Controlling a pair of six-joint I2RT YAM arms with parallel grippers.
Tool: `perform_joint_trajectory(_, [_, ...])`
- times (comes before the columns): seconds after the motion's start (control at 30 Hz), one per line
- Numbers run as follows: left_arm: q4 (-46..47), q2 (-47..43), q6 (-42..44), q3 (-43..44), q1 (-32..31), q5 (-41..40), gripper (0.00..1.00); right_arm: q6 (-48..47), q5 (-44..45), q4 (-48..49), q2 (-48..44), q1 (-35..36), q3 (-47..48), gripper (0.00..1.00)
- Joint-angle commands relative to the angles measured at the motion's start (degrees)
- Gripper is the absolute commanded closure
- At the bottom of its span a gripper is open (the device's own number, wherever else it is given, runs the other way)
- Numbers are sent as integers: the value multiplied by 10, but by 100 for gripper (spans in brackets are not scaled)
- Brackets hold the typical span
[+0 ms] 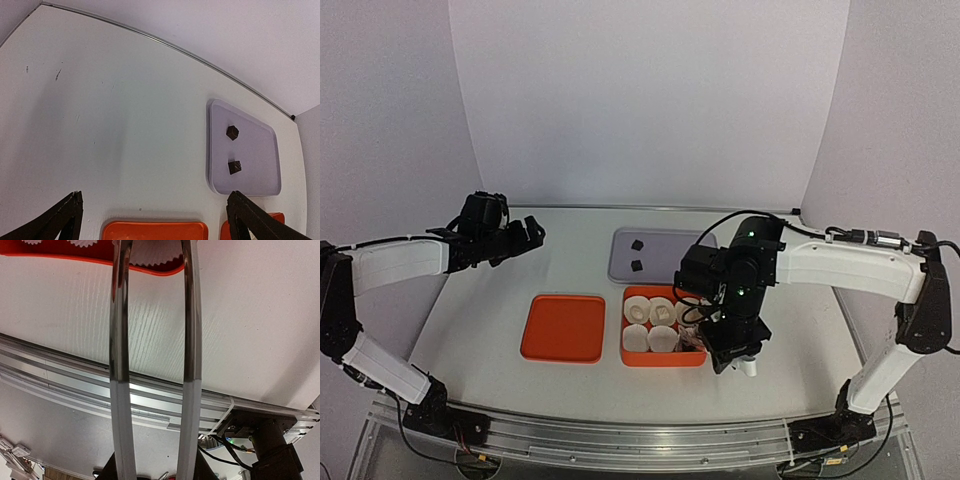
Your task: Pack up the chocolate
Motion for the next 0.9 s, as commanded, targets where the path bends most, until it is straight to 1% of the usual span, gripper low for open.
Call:
perform_joint_trajectory(0.0, [5,-19,5,2,3,-17,0,-2,9,-310,6,3,24,69])
perform_joint_trajectory(0.4, [10,-7,8,10,3,-11,0,-4,20,-317,1,3,43,69])
perform_joint_trajectory(0.67, [14,-6,6,8,2,-11,0,-2,30,-334,-33,4,95,71])
perform_joint_trajectory(0.77, [14,-6,5,8,3,-12,0,-9,57,-333,-47,5,134,71])
perform_joint_trajectory(0.87, [16,-7,2,9,3,-13,0,-36,115,-328,-21,4,185,70])
